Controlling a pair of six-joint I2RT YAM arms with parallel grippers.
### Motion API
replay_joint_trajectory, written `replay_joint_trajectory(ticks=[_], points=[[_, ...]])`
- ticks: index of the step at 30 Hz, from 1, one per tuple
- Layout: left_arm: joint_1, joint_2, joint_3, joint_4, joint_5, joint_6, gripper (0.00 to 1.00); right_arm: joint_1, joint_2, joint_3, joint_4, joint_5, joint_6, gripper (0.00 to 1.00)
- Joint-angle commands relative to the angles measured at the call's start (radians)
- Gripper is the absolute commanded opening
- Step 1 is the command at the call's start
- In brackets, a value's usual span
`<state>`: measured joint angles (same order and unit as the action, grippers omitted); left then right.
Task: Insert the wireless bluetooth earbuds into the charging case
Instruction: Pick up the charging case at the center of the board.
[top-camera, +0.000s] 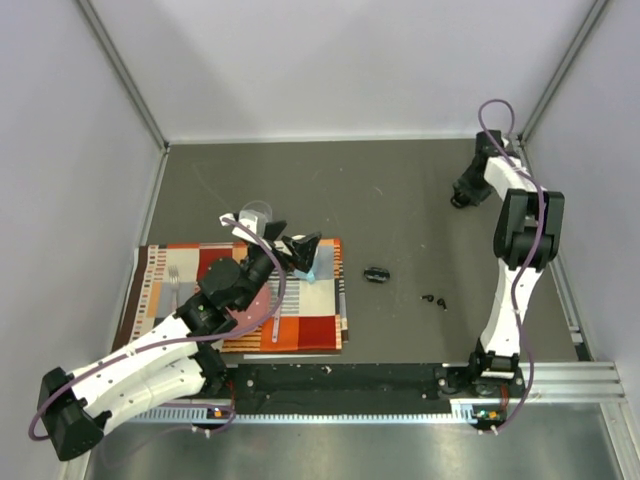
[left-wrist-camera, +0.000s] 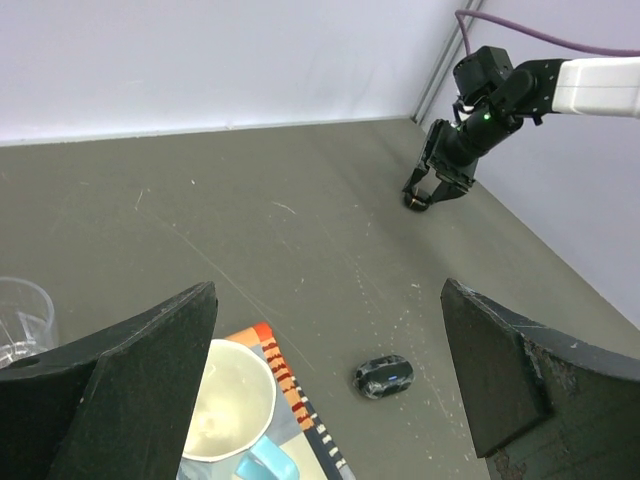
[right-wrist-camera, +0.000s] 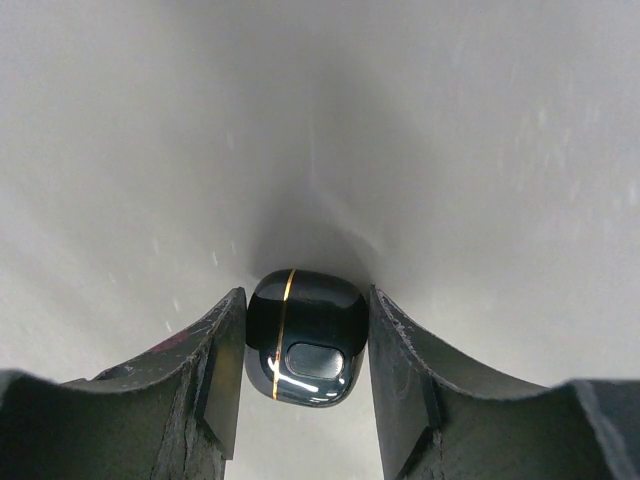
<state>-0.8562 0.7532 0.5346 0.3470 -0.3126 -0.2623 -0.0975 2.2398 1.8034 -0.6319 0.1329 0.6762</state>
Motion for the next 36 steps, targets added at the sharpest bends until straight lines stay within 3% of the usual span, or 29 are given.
replay_joint_trajectory(ticks=[1, 7, 11, 18, 26, 36], points=[[0.003, -0.015, 0.025, -0.017, -0.019, -0.04, 0.99, 0.09, -0.158, -0.178, 0.036, 0.056, 0.048, 0.27], [0.005, -0.031, 0.019, -0.029, -0.011, -0.066, 0.99, 0.128, -0.368, -0.517, 0.245, -0.039, 0.146, 0.24], [0.005, -0.022, 0.007, -0.013, -0.003, -0.08, 0.99, 0.157, -0.497, -0.66, 0.353, -0.113, 0.21, 0.13], [0.005, -0.006, -0.097, 0.199, 0.009, -0.13, 0.99, 0.254, -0.762, -0.892, 0.514, -0.128, 0.393, 0.12], [0.003, 0.017, -0.153, 0.317, 0.073, -0.126, 0.96, 0.422, -1.07, -1.041, 0.581, 0.002, 0.617, 0.12], [0.003, 0.126, -0.15, 0.412, 0.257, -0.094, 0.99, 0.685, -1.227, -1.187, 0.717, 0.195, 0.816, 0.12]])
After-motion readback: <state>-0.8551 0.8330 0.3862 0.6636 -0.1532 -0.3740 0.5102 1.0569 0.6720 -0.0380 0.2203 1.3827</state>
